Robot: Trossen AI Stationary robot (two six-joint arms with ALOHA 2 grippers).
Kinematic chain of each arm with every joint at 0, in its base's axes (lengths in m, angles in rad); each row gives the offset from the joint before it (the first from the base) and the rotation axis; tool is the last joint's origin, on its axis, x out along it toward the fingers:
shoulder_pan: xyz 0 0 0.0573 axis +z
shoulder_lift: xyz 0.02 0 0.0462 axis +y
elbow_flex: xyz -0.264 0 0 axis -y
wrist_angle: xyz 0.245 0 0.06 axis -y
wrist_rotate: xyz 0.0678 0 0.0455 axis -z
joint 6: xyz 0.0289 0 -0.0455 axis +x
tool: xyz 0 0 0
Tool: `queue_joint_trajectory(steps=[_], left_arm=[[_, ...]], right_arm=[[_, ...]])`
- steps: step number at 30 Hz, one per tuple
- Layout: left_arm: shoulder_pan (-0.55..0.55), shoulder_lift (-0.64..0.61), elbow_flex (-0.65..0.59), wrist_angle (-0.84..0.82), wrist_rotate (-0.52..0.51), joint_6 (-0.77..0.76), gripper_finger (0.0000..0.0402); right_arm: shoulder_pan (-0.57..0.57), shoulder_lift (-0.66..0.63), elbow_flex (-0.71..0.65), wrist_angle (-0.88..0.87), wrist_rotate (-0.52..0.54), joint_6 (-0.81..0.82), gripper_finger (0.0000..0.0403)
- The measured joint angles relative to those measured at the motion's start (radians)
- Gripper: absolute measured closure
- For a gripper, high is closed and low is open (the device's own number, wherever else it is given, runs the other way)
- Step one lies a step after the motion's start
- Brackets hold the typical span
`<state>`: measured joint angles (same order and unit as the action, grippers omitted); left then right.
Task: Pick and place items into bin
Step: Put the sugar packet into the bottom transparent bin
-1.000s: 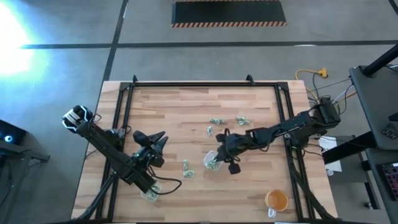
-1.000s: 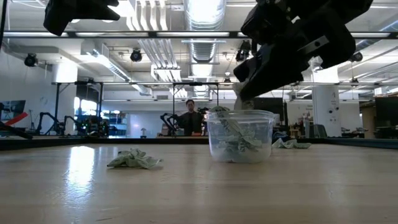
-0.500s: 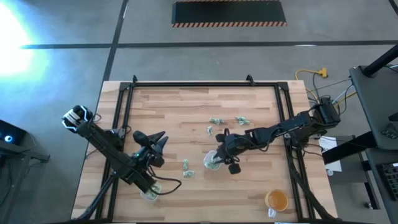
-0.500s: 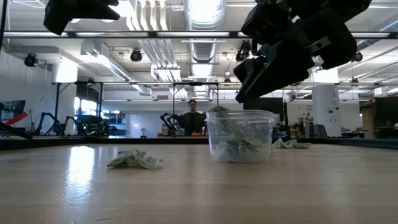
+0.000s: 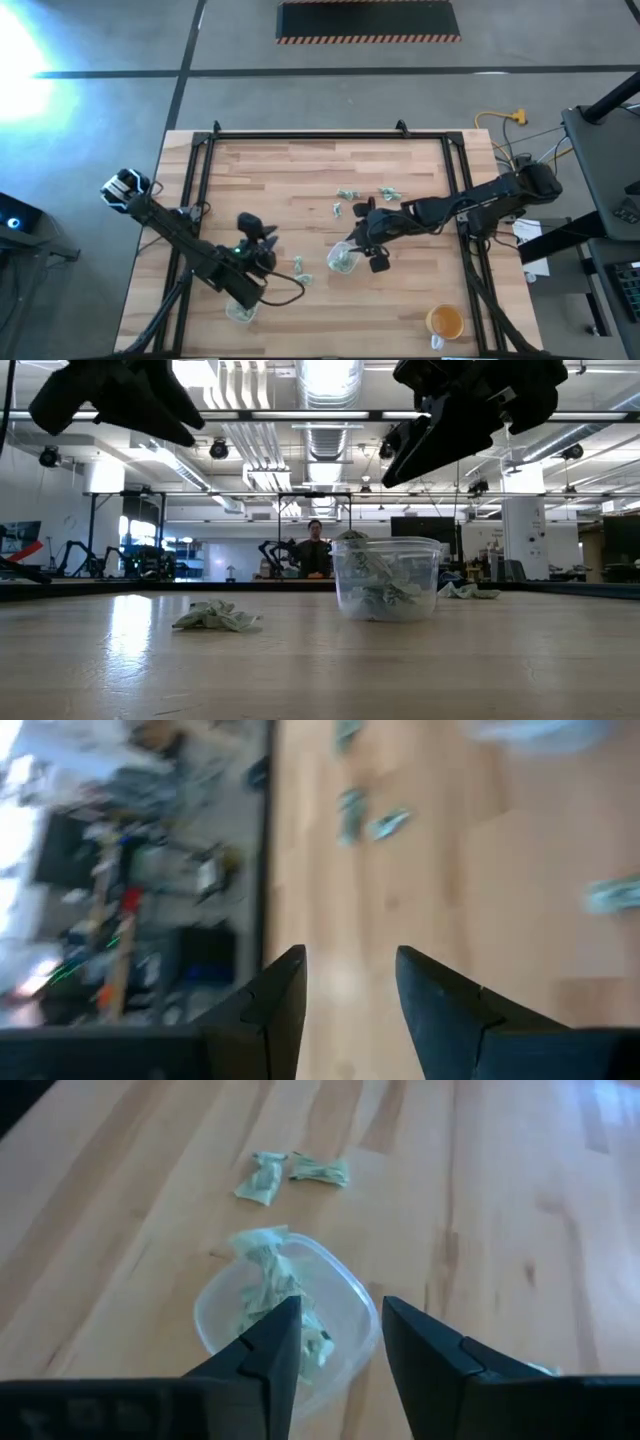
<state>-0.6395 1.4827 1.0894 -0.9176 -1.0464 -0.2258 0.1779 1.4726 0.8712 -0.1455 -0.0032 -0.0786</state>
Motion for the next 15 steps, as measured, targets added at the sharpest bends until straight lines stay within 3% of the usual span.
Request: queue_joint_trajectory(steps=[7, 11, 15], left_arm=[[0.082, 0.000, 0.006, 0.309, 0.374, 0.421, 0.0263], [0.142, 0.003, 0.006, 0.335, 0.606, 0.509, 0.0263], [0.194, 0.020, -0.012, 0.331, 0.740, 0.566, 0.0263]], right_arm=[[0.001, -0.027, -0.015, -0.092, 0.035, 0.059, 0.0286], [0.001, -0.027, -0.016, -0.124, 0.058, 0.072, 0.0294], [0.001, -0.025, -0.016, -0.139, 0.060, 0.078, 0.0302]])
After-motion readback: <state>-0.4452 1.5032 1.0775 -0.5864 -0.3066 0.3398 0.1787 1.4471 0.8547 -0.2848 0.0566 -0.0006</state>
